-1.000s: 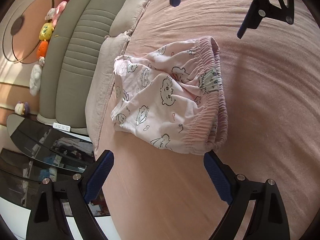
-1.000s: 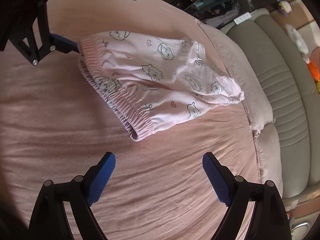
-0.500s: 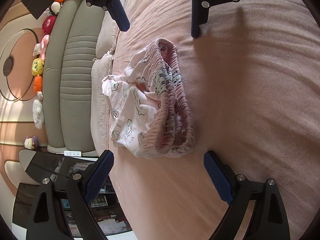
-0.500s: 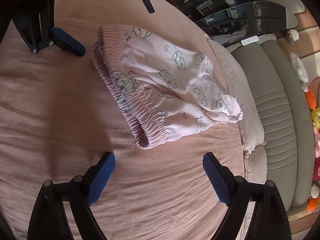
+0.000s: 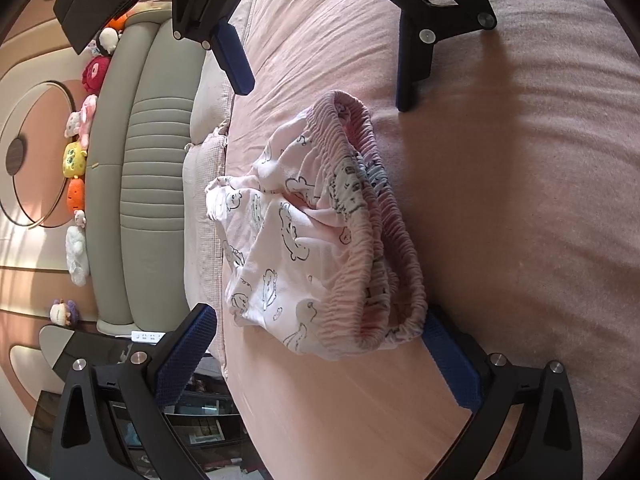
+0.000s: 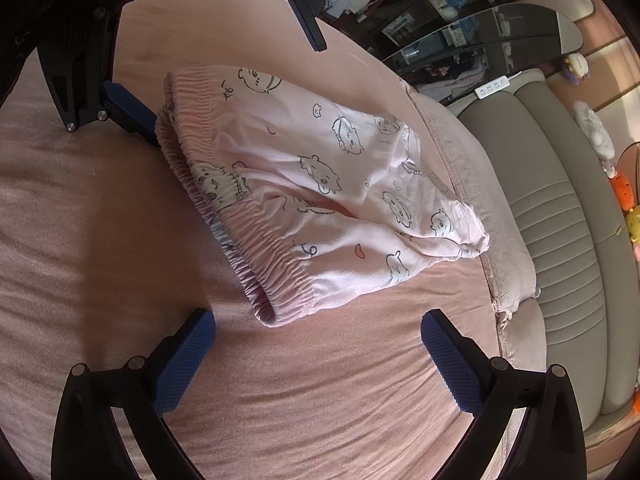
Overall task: Fold clothes
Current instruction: 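Push the folded pants edge with both open grippers, folding them over again, then grasp the elastic waistband with the left gripper while the right gripper grasps the other waistband edge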
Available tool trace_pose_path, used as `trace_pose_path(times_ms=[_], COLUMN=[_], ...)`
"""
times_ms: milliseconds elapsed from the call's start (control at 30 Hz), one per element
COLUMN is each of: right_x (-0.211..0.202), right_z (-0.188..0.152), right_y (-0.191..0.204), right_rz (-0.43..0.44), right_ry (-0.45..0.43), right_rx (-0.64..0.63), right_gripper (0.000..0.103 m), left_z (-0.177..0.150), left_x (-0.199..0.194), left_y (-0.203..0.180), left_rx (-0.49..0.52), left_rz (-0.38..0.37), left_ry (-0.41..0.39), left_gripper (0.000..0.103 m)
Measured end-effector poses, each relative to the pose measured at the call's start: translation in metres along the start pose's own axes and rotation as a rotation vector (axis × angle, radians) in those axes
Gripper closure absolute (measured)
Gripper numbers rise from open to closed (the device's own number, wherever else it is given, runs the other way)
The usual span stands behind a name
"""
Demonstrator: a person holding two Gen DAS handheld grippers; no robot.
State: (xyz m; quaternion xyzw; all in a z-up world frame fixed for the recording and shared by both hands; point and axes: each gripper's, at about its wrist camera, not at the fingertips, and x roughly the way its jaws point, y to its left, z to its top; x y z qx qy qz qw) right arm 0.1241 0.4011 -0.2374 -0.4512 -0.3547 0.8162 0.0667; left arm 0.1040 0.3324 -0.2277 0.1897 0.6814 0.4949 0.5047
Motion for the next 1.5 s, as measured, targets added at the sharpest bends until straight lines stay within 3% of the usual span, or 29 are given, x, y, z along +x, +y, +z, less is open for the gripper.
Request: trace_pose_path(times_ms=[233,367,567,900,967,1033,1067,1133,1167,1300,1500], right_x=[0.001,0.001,-0.001,-0.002,-0.002,-0.002,-0.001,-0.001,-0.001,-0.002,-0.004], right_z=[0.002,0.003,0.001,0.005,0.005,0.005,0.004,0.003,0.003,0.004,0.01], right_y=[0.001,0.002,0.003,0.006,0.006,0.006,0.005,0.003,0.004,0.006,0.015], right_rz=[-0.015,-0.027,-0.042,-0.078,-0.079,-0.08,-0.075,-0.065,-0.067,-0.077,-0.111], right_ry=[-0.036,-0.055,-0.061,-0.028,-0.026,-0.025,-0.028,-0.033,-0.034,-0.036,-0.051], right_rx=[-0.007,-0.013,0.012,0.0,-0.003,-0.006,0.0,0.012,0.007,-0.012,-0.111], right_gripper=[0.0,0.0,0.0,0.0,0.0,0.0,0.0,0.0,0.0,0.0,0.0], left_z=[0.002,0.006,0.006,0.005,0.002,-0.004,-0.007,-0.009,-0.01,-0.009,-0.014], left_x=[0.005,0.01,0.004,0.013,0.013,0.009,0.007,0.004,0.002,-0.002,0.013], left_y=[0.005,0.008,-0.008,0.009,0.013,0.014,0.014,0.01,0.008,0.008,0.053], left_rx=[0.039,0.043,0.172,0.054,0.024,-0.002,-0.011,-0.002,0.004,-0.004,-0.286], left_rz=[-0.042,-0.09,-0.01,-0.091,-0.127,-0.197,-0.226,-0.272,-0.292,-0.33,-0.468], left_ry=[-0.037,-0.01,-0.044,-0.013,-0.018,-0.031,-0.041,-0.053,-0.058,-0.056,-0.012], left_gripper=[0.0,0.0,0.0,0.0,0.006,0.03,0.037,0.068,0.072,0.078,0.08])
